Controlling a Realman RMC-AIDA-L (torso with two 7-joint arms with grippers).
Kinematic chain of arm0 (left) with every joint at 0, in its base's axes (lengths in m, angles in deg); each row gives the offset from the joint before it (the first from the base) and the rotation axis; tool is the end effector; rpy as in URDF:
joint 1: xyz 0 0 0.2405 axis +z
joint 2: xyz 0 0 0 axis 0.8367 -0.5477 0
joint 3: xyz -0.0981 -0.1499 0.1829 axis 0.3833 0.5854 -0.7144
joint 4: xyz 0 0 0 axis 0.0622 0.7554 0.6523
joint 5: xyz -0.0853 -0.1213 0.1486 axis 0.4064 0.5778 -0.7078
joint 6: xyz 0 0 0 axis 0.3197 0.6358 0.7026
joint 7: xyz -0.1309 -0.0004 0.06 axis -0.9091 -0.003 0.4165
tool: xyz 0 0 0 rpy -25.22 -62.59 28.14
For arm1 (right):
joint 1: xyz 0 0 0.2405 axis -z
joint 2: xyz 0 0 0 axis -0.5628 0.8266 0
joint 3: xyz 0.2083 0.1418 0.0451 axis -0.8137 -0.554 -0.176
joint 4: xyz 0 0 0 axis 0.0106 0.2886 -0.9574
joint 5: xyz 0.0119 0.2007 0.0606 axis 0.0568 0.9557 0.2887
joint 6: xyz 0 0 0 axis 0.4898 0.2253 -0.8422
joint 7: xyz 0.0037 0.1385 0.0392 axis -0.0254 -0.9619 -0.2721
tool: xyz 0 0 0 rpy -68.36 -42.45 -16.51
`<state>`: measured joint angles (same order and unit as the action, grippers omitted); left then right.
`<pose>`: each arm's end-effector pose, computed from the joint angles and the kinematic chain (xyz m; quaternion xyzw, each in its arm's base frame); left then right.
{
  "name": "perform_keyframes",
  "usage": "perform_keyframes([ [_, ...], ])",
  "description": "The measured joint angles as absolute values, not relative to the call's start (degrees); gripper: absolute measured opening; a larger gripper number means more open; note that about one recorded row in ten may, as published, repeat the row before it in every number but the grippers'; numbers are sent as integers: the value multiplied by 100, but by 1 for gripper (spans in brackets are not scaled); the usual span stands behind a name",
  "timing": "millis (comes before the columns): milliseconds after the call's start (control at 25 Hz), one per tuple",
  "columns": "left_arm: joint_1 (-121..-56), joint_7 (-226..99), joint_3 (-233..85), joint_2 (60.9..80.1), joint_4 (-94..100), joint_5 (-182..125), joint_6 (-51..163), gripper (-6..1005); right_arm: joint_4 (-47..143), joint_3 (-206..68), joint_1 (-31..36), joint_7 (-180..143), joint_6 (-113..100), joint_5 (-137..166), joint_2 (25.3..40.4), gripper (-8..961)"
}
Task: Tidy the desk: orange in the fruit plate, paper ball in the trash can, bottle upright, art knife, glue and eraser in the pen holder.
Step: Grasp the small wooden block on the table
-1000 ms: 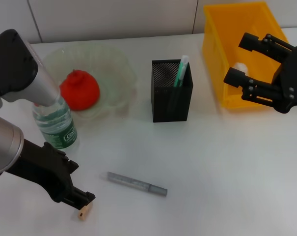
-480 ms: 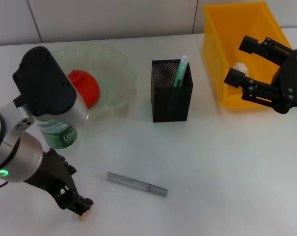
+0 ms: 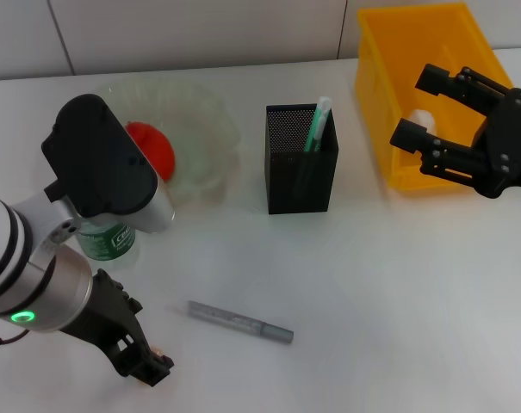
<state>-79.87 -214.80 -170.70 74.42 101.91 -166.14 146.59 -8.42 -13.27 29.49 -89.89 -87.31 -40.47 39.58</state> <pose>-0.1516 0.2699 -0.0241 -0.9396 -0.2043 0.2482 0.1178 0.2433 0.2678 0.0606 -0.8590 0.1227 0.4297 0.2497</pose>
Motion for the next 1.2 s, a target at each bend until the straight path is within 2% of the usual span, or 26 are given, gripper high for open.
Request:
perform_keyframes([
  [960, -7864, -21858, -17713, 7469, 10066, -16871, 14434, 749, -680, -1345, 2818, -8980, -8732, -4048, 3949, 816],
  [1200, -7872, -21906, -17768, 7468, 9949, -16876, 14308, 676, -624, -1345, 2815, -8952, -8739, -4049, 3949, 816],
])
